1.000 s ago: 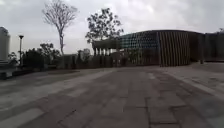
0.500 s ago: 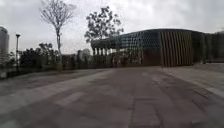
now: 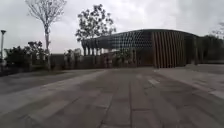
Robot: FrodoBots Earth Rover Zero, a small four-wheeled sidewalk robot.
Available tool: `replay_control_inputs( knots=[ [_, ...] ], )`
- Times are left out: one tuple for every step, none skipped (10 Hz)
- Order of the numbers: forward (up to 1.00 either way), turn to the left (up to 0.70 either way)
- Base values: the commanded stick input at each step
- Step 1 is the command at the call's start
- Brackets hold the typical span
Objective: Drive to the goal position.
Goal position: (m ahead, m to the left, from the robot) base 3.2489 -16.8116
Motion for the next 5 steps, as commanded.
replay_control_inputs(
  knots=[
    [1.00, -0.29],
    [1.00, -0.33],
    [1.00, -0.33],
    [1.00, -0.33],
    [1.00, -0.07]
  ],
)
